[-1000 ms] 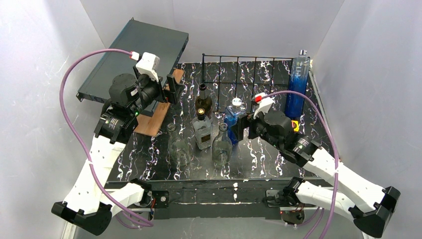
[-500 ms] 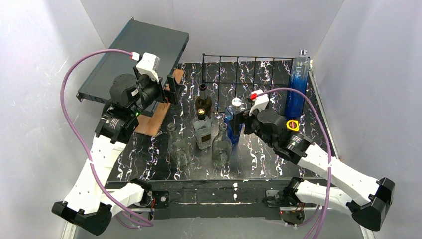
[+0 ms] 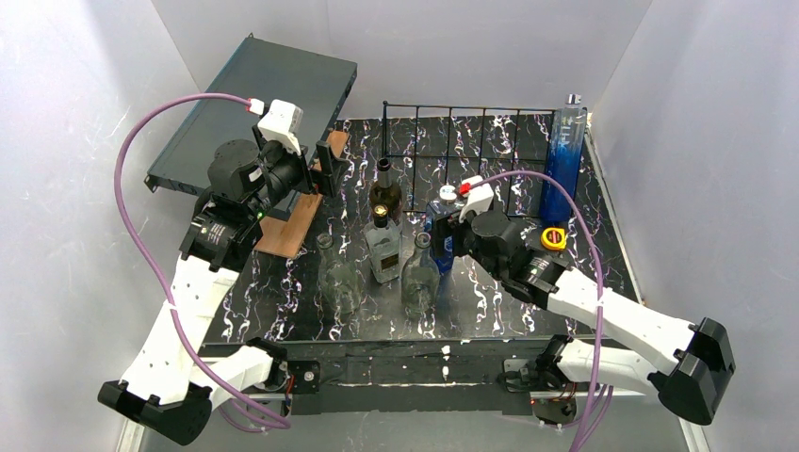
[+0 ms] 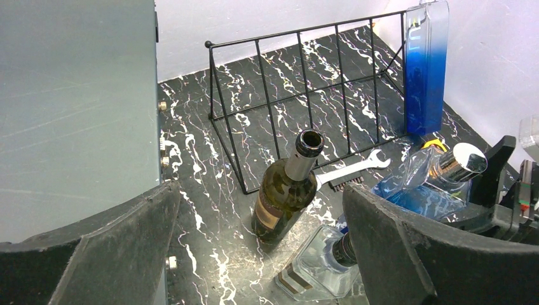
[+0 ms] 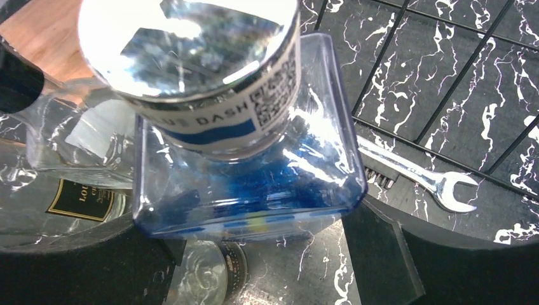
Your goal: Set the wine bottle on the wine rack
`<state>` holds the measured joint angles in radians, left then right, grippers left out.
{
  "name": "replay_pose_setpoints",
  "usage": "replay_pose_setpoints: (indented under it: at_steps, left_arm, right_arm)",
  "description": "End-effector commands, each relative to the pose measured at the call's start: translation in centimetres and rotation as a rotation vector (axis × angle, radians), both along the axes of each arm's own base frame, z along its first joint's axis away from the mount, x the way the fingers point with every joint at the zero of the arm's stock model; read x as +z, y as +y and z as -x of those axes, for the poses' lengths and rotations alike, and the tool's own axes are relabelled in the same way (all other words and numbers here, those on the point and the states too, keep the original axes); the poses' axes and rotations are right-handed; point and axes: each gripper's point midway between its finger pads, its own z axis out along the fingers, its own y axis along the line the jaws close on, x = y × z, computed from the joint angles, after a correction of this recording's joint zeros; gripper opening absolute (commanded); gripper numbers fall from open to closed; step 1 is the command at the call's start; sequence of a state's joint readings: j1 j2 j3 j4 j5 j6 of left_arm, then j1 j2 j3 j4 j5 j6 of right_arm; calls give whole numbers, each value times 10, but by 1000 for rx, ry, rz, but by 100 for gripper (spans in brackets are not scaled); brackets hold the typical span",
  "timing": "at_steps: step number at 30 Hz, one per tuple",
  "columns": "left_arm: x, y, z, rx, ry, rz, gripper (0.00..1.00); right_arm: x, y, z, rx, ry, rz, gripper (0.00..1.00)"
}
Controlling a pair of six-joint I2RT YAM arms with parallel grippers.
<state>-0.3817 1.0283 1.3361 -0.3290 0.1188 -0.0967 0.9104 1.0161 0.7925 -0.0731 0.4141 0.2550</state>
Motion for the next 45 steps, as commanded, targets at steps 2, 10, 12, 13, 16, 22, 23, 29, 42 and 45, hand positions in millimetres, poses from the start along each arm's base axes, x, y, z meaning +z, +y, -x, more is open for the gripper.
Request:
replay_pose_setpoints:
  at_steps: [2,10,12,13,16,22,23,29,42,45]
  left_arm:
    - [7,1,1,4,-26,-1,99]
    - [7,1,0,3,-23,-4,99]
    - [6,1,1,3,-23,-4,99]
    - [7,1,1,1,-23,-3,99]
    - [6,0,0,2,-22,-4,99]
    - [5,-1,0,-2,-18,-3,99]
    - [6,-1,0,-3,-20,-3,99]
    - [6,-1,1,-4,-20,-2,99]
    - [9,-2,5,-13,-30,1,99]
    - [10,-2,5,-12,-32,1,99]
  right_arm:
    - [10,7,-8,-10,-60,-44,89]
    - [12,0,-11,-40,-88,-38,55]
    - [13,-3,-11,-42,-98,-30,50]
    - [14,-4,-12,-47,-104,-25,46]
    - [21,-11,-14,-76,-128,-17,34]
    - [41,-31,-21,-174,-168,11,1]
    - [44,-35,-23,-192,-173,23,1]
    - [76,-51,-31,-271,-221,68,1]
    - [115,-108,-82,-479,-253,172,1]
    - [117,-120,-96,-532,-261,206,1]
